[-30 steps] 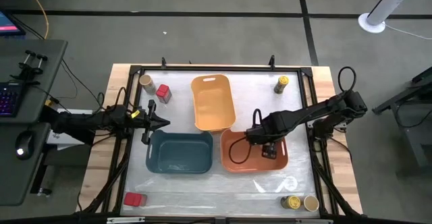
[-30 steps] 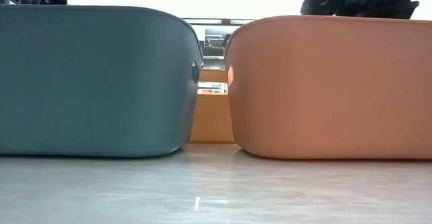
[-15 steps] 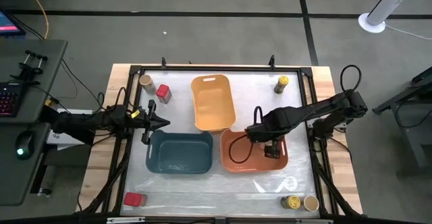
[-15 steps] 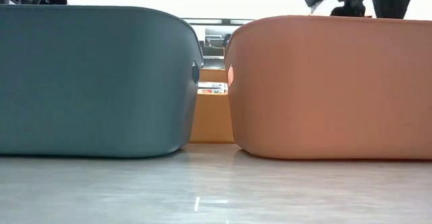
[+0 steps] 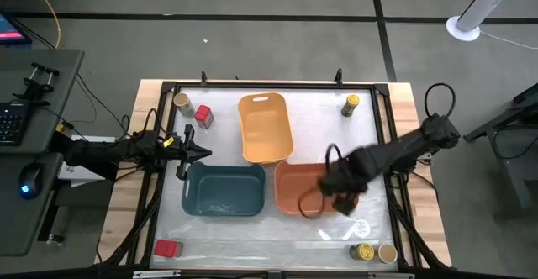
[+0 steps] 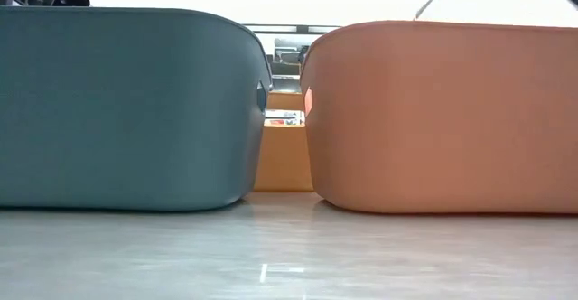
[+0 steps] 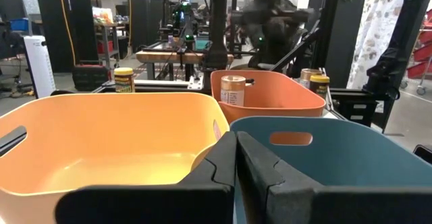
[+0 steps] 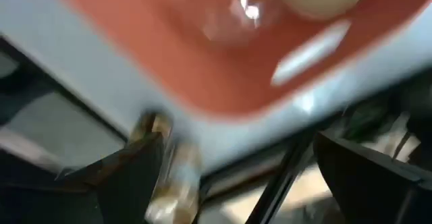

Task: Sort spices by type
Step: Put the bottom brown seasoning bottle into the orange bin

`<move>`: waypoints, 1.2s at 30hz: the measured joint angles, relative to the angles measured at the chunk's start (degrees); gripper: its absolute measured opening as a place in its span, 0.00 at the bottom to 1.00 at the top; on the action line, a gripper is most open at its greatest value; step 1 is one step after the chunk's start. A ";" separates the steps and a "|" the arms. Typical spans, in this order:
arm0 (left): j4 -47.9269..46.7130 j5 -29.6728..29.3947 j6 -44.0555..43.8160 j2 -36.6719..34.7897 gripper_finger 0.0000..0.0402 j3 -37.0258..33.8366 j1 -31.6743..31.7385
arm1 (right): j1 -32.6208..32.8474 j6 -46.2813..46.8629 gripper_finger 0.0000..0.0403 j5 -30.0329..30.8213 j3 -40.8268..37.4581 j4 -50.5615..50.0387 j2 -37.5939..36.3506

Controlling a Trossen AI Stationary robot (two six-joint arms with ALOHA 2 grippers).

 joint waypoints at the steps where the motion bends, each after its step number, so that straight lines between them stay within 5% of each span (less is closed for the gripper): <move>1: 0.00 0.02 0.00 0.00 0.00 0.00 0.00 | 2.12 2.63 0.94 -1.84 -0.56 0.01 -0.07; 10: 0.00 0.00 0.00 0.00 0.00 -0.01 -0.01 | 19.69 16.82 0.94 -8.68 -1.16 2.45 -0.17; 22: 0.00 0.02 0.00 0.00 0.00 -0.01 0.00 | 38.96 15.25 0.94 1.93 -1.18 12.61 0.15; 36: 0.00 0.02 0.00 0.00 0.00 0.00 -0.01 | 43.67 9.81 0.94 8.35 -1.18 15.19 6.09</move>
